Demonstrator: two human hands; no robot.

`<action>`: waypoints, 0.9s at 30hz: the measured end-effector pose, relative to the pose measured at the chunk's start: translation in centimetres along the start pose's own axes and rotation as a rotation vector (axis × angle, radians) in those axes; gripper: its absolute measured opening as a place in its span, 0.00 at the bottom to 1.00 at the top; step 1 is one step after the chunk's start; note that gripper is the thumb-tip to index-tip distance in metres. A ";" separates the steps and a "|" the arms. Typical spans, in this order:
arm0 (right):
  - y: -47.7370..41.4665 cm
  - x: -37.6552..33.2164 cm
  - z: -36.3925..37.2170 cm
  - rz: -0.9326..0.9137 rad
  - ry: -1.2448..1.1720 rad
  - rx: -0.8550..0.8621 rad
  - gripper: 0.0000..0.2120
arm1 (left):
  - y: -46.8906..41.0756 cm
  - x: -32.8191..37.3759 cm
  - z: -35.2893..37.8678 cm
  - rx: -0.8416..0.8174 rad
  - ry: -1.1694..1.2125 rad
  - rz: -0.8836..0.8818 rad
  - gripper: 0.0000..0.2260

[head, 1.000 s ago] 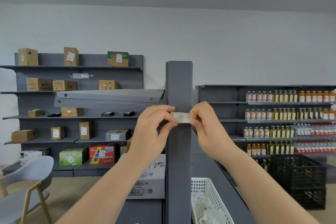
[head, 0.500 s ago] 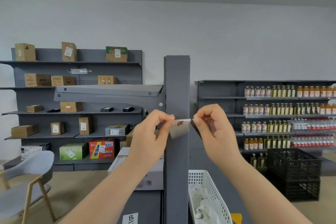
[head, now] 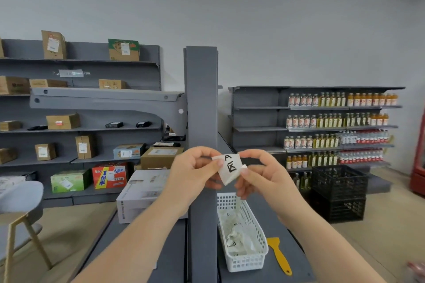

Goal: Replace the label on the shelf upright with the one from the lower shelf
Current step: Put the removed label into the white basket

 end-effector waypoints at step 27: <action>5.1 7.9 -5.3 0.099 0.152 0.257 0.05 | 6.0 -8.5 7.3 -0.146 -0.002 -0.336 0.03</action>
Point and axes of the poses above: each hand's wrist, its own y-axis away from the middle knuckle, its own z-axis out of the palm, x = y × z, the point moved 4 cm from there along -y, towards the middle knuckle, and after that the axes turned 14 degrees about z, right-handed, at the moved point
